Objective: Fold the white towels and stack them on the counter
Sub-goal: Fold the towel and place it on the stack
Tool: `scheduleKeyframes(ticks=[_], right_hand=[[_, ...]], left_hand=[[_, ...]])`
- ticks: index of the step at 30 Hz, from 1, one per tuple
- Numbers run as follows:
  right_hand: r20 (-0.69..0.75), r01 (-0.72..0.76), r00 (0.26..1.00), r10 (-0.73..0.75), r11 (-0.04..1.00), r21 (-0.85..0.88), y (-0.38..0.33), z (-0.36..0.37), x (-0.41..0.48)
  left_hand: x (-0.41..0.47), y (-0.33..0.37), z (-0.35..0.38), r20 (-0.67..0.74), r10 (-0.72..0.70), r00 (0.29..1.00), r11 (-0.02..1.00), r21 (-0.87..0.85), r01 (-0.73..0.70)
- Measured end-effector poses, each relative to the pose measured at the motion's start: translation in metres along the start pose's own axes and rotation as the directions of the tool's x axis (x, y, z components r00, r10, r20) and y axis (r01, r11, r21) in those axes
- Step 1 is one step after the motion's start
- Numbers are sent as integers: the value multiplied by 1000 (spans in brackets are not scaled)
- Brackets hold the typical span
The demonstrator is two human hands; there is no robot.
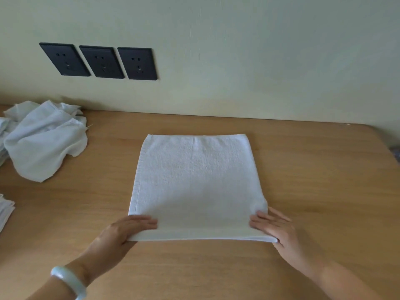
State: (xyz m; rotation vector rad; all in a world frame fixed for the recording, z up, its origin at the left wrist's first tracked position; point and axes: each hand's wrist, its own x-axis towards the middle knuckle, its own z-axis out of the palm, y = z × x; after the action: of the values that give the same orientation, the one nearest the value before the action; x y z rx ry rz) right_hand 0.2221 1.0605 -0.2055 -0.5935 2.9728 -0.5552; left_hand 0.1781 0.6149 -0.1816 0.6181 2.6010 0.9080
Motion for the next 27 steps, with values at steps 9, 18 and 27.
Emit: scheduleKeyframes(ticks=[9, 18, 27], right_hand=[[381, -504, 859, 342, 435, 746, -17, -84, 61], [129, -603, 654, 746, 411, 683, -9, -21, 106], [25, -659, 596, 803, 471, 586, -3, -8, 112]], left_hand=[[45, 23, -56, 112, -316, 942, 766, -556, 323], [98, 2, -23, -127, -636, 761, 661, -599, 452], [110, 5, -15, -287, -626, 725, 774, -337, 535]])
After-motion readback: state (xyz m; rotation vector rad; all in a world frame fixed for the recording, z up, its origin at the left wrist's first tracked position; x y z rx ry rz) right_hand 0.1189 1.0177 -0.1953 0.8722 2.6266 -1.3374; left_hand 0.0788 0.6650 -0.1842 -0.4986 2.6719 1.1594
